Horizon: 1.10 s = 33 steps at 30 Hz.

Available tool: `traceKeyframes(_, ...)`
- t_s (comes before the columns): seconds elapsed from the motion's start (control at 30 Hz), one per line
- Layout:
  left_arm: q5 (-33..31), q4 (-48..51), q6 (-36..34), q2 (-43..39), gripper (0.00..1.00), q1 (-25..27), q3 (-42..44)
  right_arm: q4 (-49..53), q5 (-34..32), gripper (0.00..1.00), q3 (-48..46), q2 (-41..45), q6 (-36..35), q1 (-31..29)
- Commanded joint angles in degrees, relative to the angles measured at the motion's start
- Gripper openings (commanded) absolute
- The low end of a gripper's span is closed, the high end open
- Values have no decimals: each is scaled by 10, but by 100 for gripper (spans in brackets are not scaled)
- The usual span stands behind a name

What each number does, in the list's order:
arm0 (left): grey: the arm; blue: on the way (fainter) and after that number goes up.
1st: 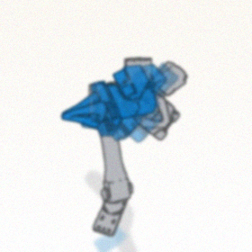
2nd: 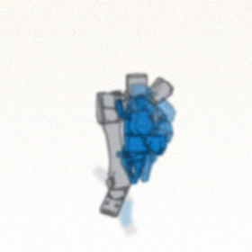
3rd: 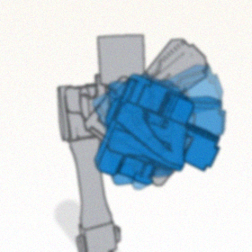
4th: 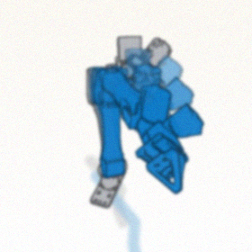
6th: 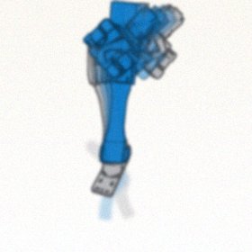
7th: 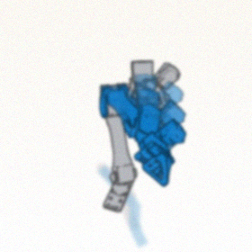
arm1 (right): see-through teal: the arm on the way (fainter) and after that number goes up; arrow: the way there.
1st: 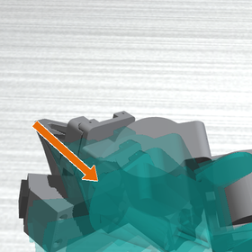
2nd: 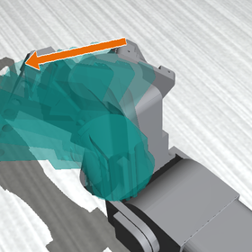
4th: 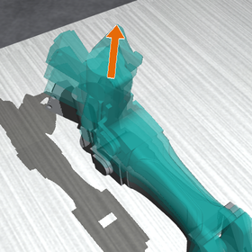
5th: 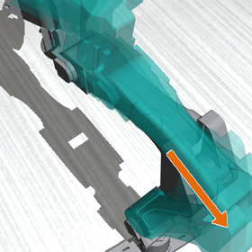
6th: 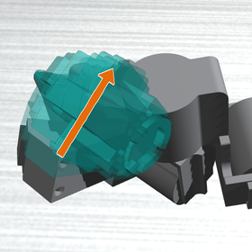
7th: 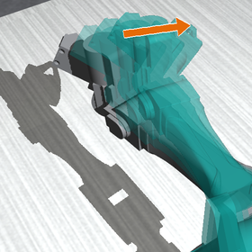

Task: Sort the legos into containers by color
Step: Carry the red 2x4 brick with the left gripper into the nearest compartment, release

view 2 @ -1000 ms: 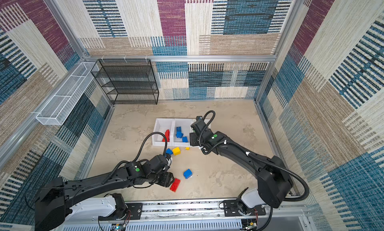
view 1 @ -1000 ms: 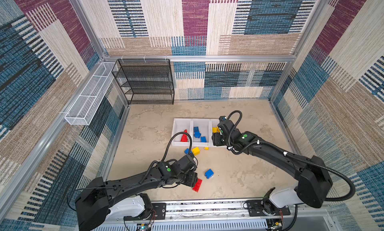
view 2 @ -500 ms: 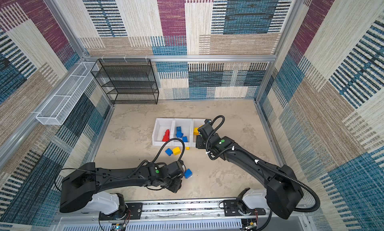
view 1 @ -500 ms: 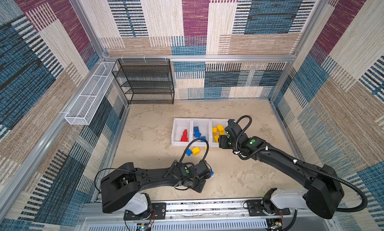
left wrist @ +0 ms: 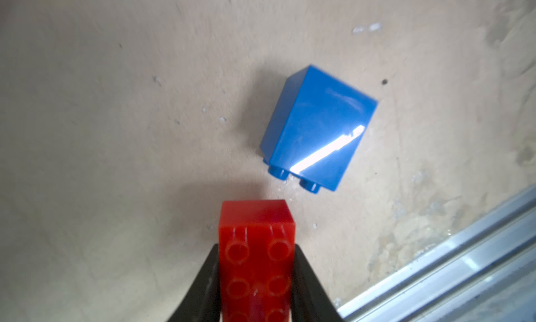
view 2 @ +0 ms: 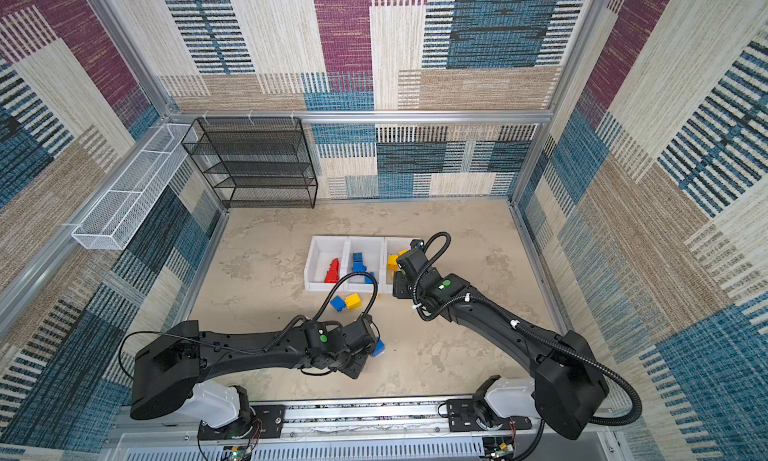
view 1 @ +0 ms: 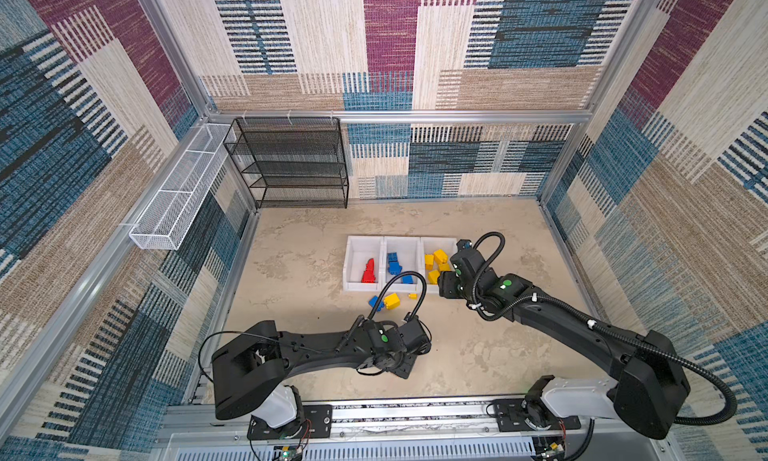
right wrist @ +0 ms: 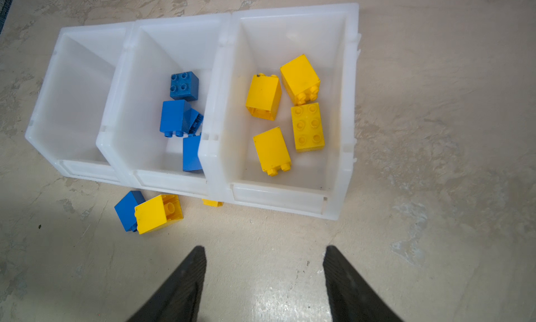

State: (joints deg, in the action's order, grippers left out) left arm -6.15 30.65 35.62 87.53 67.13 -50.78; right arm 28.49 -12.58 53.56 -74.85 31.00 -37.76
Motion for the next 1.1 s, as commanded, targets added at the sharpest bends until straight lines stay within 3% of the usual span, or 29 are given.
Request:
traceKeyframes(0.0, -51, 54, -52, -13, 33, -19, -32, -6, -6, 67, 3, 6, 4, 1)
traceKeyframes(0.13, -63, 76, -106, -47, 33, -93, -61, -2, -9, 67, 6, 11, 3, 1)
traceKeyframes(0.3, -55, 49, -177, -77, 33, -233, -90, -8, -7, 66, -2, 21, 6, 1)
traceKeyframes(0.5, -15, 31, -220, -3, 33, -361, -165, -8, 2, 66, -4, 28, 9, 1)
traceKeyframes(0.63, -1, 33, -236, 77, 33, -402, -227, 2, 3, 66, -8, 39, 9, 1)
traceKeyframes(0.87, 17, 53, -248, 180, 36, -427, -319, 10, 10, 66, -30, 69, 18, 1)
traceKeyframes(1.07, 15, 62, -239, 201, 48, -432, -343, 16, 12, 70, -36, 79, 17, 1)
